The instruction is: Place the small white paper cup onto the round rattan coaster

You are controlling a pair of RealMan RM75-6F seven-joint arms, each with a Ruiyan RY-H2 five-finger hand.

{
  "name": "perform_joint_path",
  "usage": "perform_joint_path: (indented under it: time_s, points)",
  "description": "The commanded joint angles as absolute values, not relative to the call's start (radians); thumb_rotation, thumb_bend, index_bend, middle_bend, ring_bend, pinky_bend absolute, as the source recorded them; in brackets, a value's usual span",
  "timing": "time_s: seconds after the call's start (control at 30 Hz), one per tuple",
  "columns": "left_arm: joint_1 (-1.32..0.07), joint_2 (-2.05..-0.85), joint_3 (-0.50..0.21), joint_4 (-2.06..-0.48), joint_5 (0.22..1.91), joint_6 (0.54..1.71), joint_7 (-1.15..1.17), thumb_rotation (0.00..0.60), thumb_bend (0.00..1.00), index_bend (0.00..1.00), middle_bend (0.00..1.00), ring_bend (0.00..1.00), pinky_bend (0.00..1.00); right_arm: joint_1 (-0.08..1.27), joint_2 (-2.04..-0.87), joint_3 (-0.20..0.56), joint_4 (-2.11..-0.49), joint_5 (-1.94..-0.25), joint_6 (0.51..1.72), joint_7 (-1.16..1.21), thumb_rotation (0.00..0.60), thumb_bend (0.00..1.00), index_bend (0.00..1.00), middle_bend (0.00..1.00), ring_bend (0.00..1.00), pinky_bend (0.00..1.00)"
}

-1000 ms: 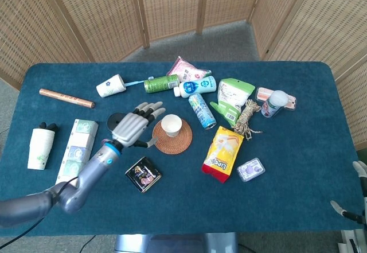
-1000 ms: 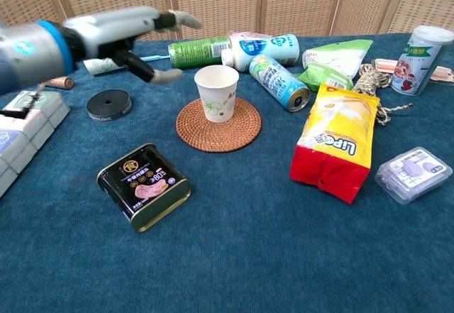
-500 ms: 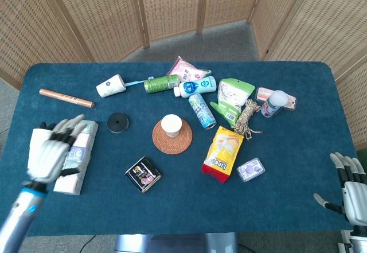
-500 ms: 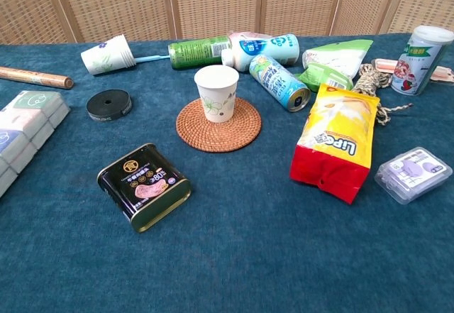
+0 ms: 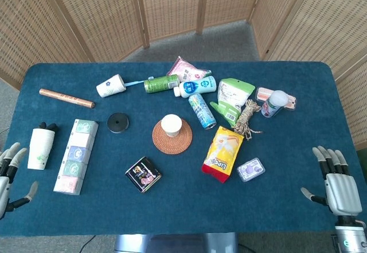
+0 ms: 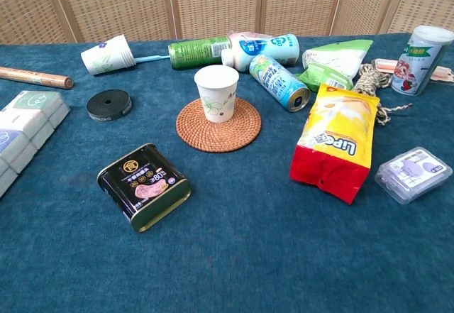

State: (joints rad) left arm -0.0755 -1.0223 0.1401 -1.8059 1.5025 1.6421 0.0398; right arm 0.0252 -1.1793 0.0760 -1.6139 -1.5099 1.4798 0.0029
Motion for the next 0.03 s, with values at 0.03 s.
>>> perform_joint_path:
  time_s: [0.03]
  points:
    - [-0.078,-1.034,0.123,-1.797,1.505,1.621,0.046,0.453,0.44,0.0,0.0,0.0,0.0,0.028,-1.179,0.076,-1.62,-1.502,1.475,-0.006,0.6,0.14,0.0,0.0,0.0,0.0]
